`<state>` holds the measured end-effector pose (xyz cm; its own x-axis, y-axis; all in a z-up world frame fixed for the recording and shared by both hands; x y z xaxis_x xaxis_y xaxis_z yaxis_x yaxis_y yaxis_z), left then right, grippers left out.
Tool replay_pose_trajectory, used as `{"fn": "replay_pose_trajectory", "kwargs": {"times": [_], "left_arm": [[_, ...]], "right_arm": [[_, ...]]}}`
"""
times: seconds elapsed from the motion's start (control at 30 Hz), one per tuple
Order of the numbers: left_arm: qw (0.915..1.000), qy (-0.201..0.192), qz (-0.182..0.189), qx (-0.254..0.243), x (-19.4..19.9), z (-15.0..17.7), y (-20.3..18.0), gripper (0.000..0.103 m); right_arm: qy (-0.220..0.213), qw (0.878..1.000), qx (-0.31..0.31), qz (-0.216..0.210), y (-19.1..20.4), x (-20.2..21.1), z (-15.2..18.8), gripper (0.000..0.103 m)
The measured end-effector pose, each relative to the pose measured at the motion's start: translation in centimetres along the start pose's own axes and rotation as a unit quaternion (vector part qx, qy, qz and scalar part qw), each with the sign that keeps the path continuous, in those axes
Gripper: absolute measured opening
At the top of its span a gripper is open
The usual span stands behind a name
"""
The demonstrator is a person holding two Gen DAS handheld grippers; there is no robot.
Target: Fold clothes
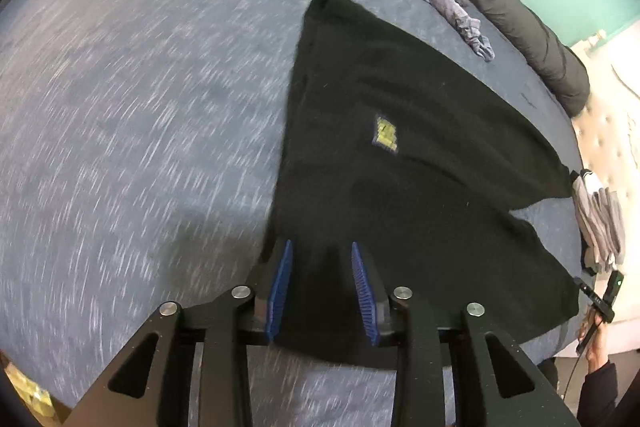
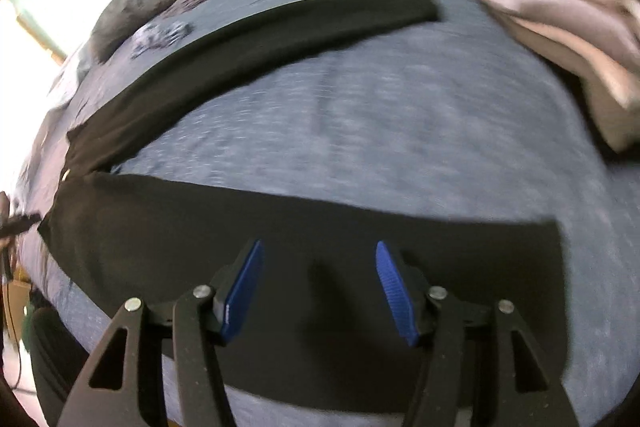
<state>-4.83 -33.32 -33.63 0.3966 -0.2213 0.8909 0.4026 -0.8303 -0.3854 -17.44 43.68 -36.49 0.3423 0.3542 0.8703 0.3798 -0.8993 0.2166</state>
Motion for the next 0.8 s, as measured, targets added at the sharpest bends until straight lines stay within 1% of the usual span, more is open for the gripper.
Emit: {"fn": "replay_pose_trajectory", "kwargs": {"times": [0.07,0.13,0.23,0.3,0.37,0.47,0.5,0.63,0.8], "left_arm": [[1.0,-0.003,-0.002,0.007,0.5,0.8,0.6,0.043],[0.9999,-0.002,0.001,0.016,0.9,1.6,1.3,0.045],[0.9996,-0.002,0.005,0.029,1.5,2.7,2.1,0.046],[0.9993,-0.004,0.006,0.038,1.8,3.3,2.7,0.05],[0.9991,-0.003,0.005,0.042,1.8,3.7,3.0,0.052],[0.9988,0.001,0.005,0.048,1.8,4.5,3.4,0.053],[0.9988,0.004,0.004,0.049,1.7,4.7,3.5,0.055],[0.9984,0.015,0.004,0.054,1.1,5.5,3.7,0.057],[0.9972,0.024,0.018,0.069,0.3,6.4,4.0,0.058]], "right_arm": [[-0.009,1.0,-0.018,0.012,-2.2,1.2,0.8,0.062],[-0.012,0.999,-0.037,0.029,-4.4,2.2,1.8,0.065],[-0.008,0.997,-0.058,0.044,-6.5,2.8,3.0,0.065],[-0.004,0.996,-0.072,0.054,-7.9,3.1,3.8,0.066],[-0.001,0.994,-0.085,0.063,-9.2,3.4,4.6,0.066],[0.004,0.992,-0.099,0.073,-10.2,3.6,5.6,0.066],[0.007,0.992,-0.103,0.078,-10.5,3.7,5.9,0.067],[0.015,0.99,-0.109,0.086,-11.0,3.8,6.6,0.067],[0.022,0.989,-0.126,0.07,-11.2,3.7,7.5,0.067]]}}
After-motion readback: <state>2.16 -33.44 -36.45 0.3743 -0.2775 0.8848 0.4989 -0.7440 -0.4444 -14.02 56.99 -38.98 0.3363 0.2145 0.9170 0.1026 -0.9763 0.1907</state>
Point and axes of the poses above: each gripper's, at about its wrist camera, not at the fingertips, and x roughly against the way its jaws point, y to its left, z to its underside, the point moved 5 cm from there along -x, roughly the way its jaws point, and after that the axes turned 4 degrees about x, right-handed, at the moved point
